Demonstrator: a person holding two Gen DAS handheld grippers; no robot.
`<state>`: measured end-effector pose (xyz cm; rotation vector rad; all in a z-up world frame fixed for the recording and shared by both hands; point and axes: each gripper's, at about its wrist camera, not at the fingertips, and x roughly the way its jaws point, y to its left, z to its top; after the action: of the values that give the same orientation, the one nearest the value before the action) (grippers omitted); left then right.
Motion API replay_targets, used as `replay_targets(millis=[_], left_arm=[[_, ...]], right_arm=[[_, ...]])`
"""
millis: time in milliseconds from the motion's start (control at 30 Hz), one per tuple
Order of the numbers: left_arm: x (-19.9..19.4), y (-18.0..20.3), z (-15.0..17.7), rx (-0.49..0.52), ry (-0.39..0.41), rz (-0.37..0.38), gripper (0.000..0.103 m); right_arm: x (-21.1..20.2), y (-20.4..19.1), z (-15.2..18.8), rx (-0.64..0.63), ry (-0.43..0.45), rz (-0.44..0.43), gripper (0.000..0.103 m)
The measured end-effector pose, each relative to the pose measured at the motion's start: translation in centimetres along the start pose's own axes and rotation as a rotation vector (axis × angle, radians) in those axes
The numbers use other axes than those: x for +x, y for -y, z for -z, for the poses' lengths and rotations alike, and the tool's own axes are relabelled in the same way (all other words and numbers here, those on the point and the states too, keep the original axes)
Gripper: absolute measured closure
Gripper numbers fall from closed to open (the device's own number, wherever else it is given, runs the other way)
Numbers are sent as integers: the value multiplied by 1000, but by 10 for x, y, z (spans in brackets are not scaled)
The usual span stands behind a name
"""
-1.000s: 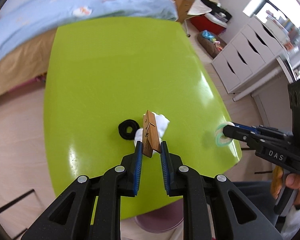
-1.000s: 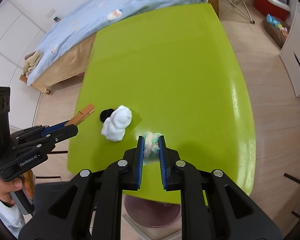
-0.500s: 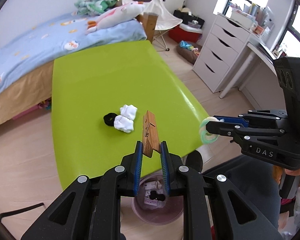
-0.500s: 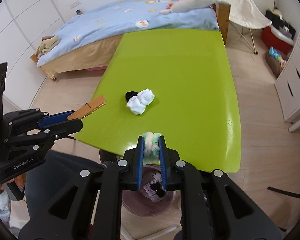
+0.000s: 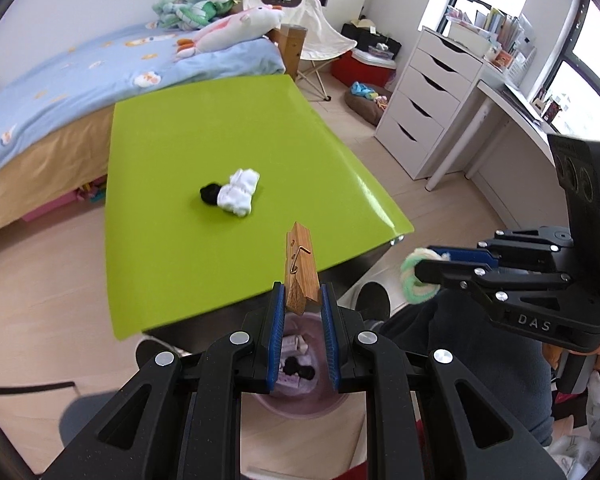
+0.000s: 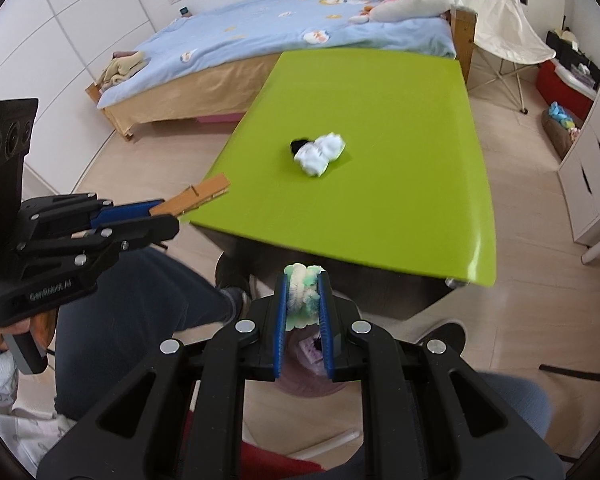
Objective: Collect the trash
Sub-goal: 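Carry both over the pink bin and open the right tool while the left holds the clothespin, then open the left tool over the pink bin to drop the clothespin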
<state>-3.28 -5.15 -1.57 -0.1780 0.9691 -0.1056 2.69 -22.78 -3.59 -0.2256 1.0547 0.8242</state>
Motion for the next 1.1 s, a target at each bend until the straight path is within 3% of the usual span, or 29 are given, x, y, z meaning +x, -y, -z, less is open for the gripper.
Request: replay_targets(millis=[233,433,533,600,700,767,1100], left_arm=[[-4,-1,23,-6,-12,4,85],[-9,-2,29,-12,-9,4,85],[-10,-2,28,-10,-5,8,85],[-10,0,28,-2,-4,9,85],[-9,1,28,4,-10,13,85],[-8,2,29,11,-14,17,85],[-2,15,30,60,-35,39,85]], right_arm=[[11,-5,24,9,-46,-35,89],[16,-10,23,-2,-53,-54,89],[16,-11,20,-4,-48,-62,78],[17,-8,20,6,-42,-64,43],[15,-5,21,18,-31,-54,21],[12,-2,21,34,-24,-54,13],[-8,13,22,77,9,-19,7]])
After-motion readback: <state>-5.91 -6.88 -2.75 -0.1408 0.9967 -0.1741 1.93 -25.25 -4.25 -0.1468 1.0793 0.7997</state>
